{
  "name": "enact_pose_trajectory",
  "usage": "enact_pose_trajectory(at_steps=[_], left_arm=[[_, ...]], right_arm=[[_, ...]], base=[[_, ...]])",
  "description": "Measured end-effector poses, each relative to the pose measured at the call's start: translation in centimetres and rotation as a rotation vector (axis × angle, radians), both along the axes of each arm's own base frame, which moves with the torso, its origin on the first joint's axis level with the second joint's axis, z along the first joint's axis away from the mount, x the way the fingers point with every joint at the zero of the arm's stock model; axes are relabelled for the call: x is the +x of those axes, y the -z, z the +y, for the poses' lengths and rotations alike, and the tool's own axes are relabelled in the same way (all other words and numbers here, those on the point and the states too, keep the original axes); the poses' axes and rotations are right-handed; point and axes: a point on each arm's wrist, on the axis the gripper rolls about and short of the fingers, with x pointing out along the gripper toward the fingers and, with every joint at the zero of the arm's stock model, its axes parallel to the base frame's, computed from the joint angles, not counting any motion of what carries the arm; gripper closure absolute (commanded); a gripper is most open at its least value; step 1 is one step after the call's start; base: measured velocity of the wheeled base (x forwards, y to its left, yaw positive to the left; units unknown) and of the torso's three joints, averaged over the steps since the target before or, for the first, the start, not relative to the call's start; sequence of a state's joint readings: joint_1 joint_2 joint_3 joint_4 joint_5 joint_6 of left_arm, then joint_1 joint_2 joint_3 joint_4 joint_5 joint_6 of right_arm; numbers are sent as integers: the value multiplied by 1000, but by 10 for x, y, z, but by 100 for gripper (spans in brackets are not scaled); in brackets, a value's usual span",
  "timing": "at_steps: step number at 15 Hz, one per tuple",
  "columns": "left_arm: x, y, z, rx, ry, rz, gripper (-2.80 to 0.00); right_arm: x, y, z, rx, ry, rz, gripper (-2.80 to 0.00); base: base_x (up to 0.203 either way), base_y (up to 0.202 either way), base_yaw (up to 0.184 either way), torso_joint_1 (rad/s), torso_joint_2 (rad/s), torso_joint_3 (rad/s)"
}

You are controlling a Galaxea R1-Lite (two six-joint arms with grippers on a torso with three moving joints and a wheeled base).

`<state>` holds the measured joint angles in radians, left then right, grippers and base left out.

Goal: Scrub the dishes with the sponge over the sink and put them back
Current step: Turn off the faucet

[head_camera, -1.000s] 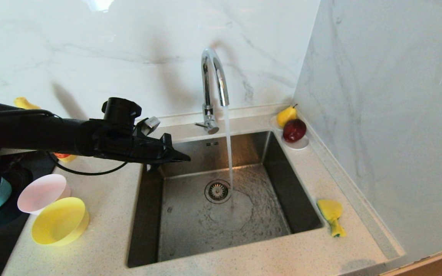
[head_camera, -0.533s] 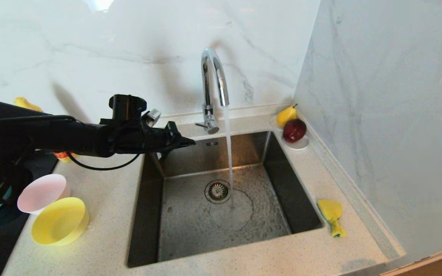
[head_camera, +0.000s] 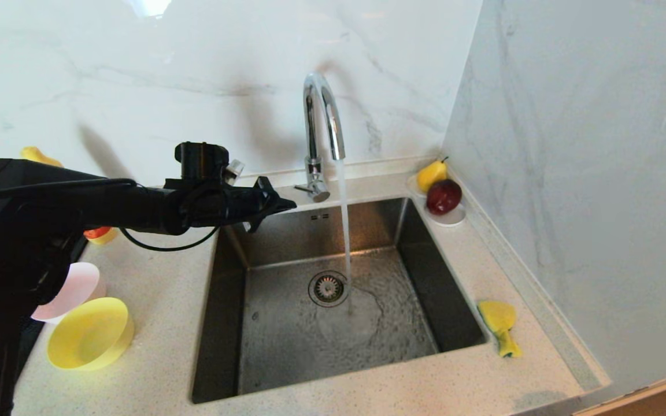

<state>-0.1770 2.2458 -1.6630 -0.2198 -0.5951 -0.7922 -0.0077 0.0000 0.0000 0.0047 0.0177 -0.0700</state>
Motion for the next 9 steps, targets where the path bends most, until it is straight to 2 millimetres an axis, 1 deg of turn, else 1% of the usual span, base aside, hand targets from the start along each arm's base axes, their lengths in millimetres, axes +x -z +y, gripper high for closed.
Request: enact_pose_trajectory(at_steps=[6, 9], left_arm=[[9, -12, -1, -46, -18, -28, 0], [14, -11, -2, -47, -26, -38, 0]], right_arm=[[0, 0, 0, 0, -1, 0, 0], [0, 0, 0, 0, -1, 0, 0]], base=[[0, 0, 0, 0, 0, 0], [0, 0, 0, 0, 0, 0]])
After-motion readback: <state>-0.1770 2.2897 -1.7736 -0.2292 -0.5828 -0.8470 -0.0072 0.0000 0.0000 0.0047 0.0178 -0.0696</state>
